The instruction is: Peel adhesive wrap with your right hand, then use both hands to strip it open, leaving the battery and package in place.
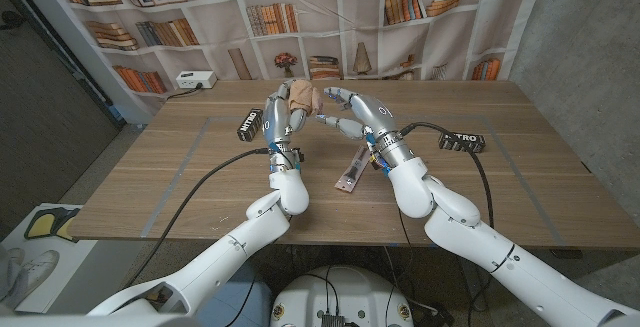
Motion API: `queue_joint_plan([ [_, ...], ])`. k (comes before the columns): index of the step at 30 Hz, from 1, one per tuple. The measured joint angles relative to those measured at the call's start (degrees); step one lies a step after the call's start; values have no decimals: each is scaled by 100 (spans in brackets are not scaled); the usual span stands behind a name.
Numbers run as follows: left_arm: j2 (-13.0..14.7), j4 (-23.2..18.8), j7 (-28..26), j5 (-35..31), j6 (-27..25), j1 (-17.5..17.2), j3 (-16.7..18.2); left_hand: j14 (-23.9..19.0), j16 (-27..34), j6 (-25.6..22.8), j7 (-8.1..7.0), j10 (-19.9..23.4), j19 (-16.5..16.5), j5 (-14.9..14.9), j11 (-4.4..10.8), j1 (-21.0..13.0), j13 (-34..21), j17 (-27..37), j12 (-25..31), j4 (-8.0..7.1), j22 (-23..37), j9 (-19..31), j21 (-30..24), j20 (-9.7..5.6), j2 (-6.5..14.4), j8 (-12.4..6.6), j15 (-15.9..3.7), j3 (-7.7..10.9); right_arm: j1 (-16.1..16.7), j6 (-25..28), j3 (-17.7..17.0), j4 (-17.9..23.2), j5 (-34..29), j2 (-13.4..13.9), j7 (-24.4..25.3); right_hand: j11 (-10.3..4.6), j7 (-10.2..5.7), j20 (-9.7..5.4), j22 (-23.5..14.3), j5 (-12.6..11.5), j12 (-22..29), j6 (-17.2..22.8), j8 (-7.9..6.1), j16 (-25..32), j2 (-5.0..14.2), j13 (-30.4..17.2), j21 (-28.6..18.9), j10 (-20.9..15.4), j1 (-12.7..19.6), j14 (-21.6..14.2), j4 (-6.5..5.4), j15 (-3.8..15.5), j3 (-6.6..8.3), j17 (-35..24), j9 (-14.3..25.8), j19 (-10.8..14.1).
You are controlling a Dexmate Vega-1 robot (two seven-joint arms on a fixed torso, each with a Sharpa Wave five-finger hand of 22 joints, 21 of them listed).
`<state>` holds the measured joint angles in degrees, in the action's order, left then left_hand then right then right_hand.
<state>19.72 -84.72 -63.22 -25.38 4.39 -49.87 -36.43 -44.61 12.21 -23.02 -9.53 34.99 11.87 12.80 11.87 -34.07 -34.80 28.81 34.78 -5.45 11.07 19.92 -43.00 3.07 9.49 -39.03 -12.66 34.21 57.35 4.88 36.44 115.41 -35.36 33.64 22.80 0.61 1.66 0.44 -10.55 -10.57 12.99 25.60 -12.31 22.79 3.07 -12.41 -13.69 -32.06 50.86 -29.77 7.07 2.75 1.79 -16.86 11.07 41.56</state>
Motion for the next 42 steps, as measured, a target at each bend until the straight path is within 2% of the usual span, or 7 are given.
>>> queue_joint_plan([
  [8,-10,27,20,10,1,29,-12,0,0,0,0,0,0,0,0,0,0,0,0,0,0,0,0,0,0,0,1,0,-69,159,118,-33,-63,-80,-5,14,123,130,-26,0,113,122,0,178,-48,2,-52,-387,-170,-288,-69,27,-69,-85,0,131],
  [13,-17,47,22,14,10,40,-25,0,0,0,0,0,0,0,0,0,0,29,0,0,0,0,0,0,0,0,1,0,-108,223,180,-58,-77,-122,21,-103,66,47,-26,-24,144,171,0,224,-22,21,-78,-567,-196,-376,-69,53,-69,-138,0,212],
  [19,-26,83,23,14,20,50,-51,8,0,0,0,0,0,0,0,0,0,28,0,0,0,0,0,0,0,0,10,0,-138,257,231,-93,-79,-165,84,-280,-295,17,-26,-46,187,221,0,268,57,21,-78,-744,-235,-469,-102,40,-35,-148,0,242],
  [22,-30,92,23,13,26,53,-68,8,0,0,0,0,0,0,0,0,0,28,0,0,0,1,0,0,0,-19,10,0,-152,262,265,-119,-74,-196,126,-301,-472,-3,-41,-46,207,239,0,244,121,21,-78,-908,-241,-490,-101,46,-36,-148,0,262],
  [28,-30,106,25,-9,33,55,-106,7,0,0,0,0,0,0,0,0,0,28,0,10,0,-26,0,0,0,-45,11,10,-177,275,319,-153,-65,-252,199,-338,-578,-25,-53,-46,251,324,-21,240,134,42,-116,-1116,-229,-573,-116,66,-20,-121,0,284],
  [37,-41,110,28,-40,36,55,-143,6,0,0,0,0,0,-39,0,0,0,28,0,25,0,-26,0,0,0,-45,12,25,-199,330,402,-197,-102,-339,327,-559,-513,-106,-52,-45,316,531,-86,218,144,65,-145,-1497,-219,-775,-111,81,-15,-95,0,365],
  [42,-45,110,27,-47,37,55,-149,-2,0,0,0,0,0,-39,0,0,0,28,0,25,-1,-26,0,0,0,-45,20,24,-206,356,436,-221,-135,-382,401,-695,-487,-159,-52,-67,378,706,-133,218,206,70,-179,-1725,-105,-916,-30,98,66,-109,-1,418],
])
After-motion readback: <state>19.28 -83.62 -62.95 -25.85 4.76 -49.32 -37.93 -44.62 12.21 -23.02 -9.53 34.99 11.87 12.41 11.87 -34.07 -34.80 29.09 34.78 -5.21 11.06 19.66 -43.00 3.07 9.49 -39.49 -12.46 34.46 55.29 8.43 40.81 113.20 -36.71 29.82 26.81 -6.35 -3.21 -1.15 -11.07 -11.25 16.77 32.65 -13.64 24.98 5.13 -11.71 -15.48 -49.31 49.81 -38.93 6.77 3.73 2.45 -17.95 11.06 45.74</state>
